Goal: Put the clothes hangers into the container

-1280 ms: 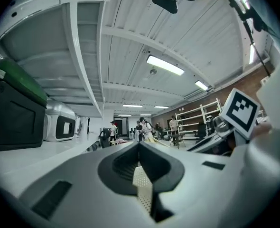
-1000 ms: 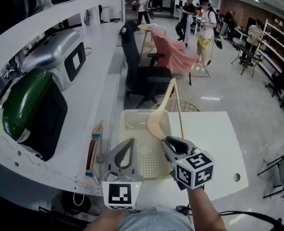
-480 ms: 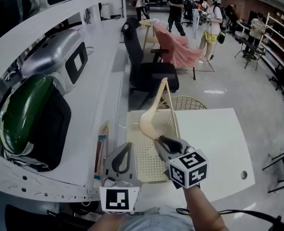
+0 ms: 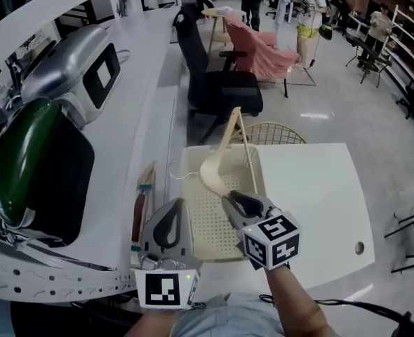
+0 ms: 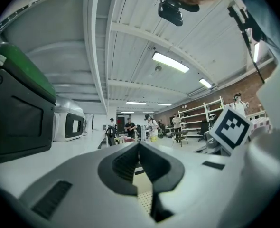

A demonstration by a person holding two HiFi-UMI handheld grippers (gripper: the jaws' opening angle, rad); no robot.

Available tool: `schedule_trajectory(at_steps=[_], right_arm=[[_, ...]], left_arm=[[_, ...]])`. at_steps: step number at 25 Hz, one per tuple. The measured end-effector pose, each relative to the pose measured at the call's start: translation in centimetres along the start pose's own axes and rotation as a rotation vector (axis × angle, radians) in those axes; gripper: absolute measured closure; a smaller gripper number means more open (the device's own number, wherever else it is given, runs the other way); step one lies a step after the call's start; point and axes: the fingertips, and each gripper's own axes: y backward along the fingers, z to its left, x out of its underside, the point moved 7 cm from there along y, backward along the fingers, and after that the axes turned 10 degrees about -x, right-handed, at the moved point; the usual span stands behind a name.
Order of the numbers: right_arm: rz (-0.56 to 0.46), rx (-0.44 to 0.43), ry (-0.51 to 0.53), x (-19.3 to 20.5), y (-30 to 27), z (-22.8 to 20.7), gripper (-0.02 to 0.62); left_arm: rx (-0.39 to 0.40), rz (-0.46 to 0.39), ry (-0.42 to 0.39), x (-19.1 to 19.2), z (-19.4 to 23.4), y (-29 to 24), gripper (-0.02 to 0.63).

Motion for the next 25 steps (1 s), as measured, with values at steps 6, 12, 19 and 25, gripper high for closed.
schedule_trajectory(at_steps=[6, 12, 19, 25], right_arm=[[0.026, -0.005, -0.039, 1.6, -2.1, -1.2, 0.505], [0.076, -0.013, -0.058, 3.2, -4.7, -2.2, 0.505], [0.155, -0.036, -0.066, 5.4, -7.3, -3.3, 0.502], [0.231, -0.061, -0.071, 8.1, -8.9, -3.9, 0.534]], left_arm=[[-0.009, 0.019, -0.021, 0.9, 0.7, -0.8, 0.594], [-0.025, 0.050, -0.017, 1.7, 2.0, -1.9, 0.594], [-0.052, 0.090, -0.008, 2.8, 3.1, -3.1, 0.595], [-0.071, 0.135, -0.002, 4.1, 3.3, -3.5, 0.595]])
